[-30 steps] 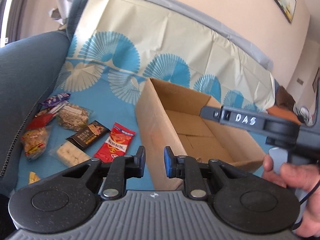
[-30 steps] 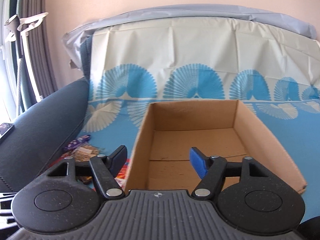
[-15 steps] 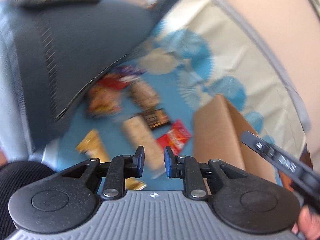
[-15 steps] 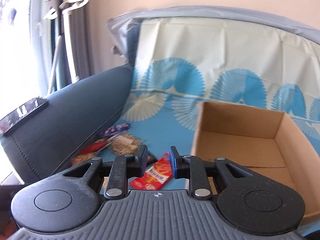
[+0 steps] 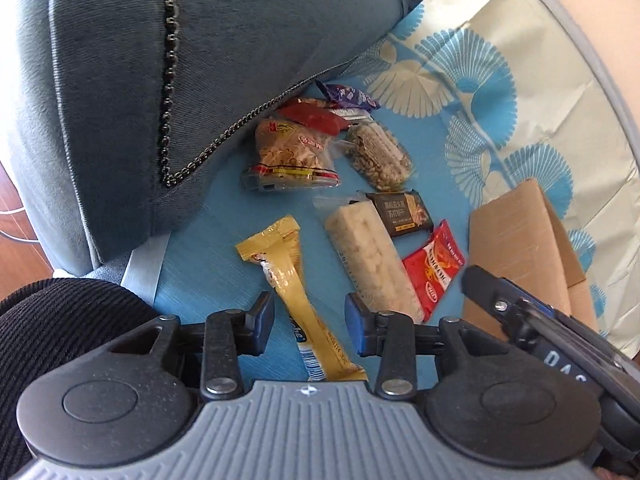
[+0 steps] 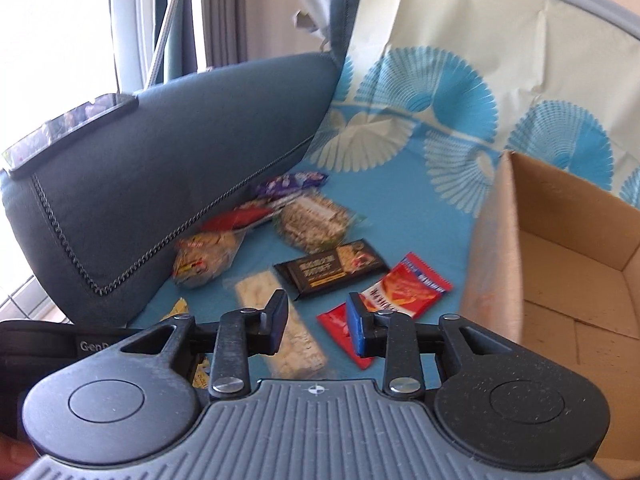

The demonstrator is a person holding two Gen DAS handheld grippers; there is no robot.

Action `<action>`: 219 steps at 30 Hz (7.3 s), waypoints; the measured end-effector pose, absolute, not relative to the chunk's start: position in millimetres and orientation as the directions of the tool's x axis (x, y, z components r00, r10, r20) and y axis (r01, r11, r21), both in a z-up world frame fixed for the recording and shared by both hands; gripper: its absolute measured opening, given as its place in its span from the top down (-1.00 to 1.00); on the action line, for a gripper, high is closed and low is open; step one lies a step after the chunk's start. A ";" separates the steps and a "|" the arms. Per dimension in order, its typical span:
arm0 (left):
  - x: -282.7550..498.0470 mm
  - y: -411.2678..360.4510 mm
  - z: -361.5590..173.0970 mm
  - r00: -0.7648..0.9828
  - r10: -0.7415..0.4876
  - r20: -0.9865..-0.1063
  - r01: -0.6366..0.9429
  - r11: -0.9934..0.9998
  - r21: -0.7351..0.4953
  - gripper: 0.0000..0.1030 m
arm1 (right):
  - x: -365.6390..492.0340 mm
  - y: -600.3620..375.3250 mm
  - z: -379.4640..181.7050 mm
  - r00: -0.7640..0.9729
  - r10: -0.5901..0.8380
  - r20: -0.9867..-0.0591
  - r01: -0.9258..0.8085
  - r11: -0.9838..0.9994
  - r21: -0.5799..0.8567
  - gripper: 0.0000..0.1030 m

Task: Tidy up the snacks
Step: 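Move the left tool to the yellow-gold bar and close on it, then grasp the clear white puffed bar with the right tool while the left holds the gold bar, then carry both bars over the box and open both tools to drop them, then move both open tools back toward the snack pile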

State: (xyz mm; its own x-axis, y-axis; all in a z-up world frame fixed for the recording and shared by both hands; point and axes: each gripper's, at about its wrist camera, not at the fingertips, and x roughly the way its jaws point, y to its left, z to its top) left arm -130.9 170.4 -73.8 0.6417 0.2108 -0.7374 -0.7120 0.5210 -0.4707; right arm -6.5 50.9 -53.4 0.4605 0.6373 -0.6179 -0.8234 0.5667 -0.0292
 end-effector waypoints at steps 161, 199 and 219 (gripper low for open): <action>40.6 -12.2 74.0 0.898 -0.077 -0.434 -0.066 0.950 -0.305 0.75 | 58.7 -197.0 -15.0 0.846 0.485 -0.219 -0.473 0.874 0.110 0.32; -64.1 102.1 6.0 0.876 -0.028 -0.481 -0.070 0.980 -0.184 0.78 | 42.9 -176.2 -16.0 0.884 0.395 -0.252 -0.413 0.911 -0.021 -0.07; -83.0 162.8 4.4 0.909 0.066 -0.411 -0.211 0.924 -0.318 0.77 | 17.8 -136.4 -7.5 0.873 0.414 -0.259 -0.453 0.885 -0.109 0.20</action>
State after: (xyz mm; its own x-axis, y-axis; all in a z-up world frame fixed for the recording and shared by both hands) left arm -83.0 162.8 4.4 0.9094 0.0661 -0.4107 -0.2109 0.9243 -0.3182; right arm 17.8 -136.4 -7.5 0.8726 0.4143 -0.2588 -0.4526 0.8850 -0.1092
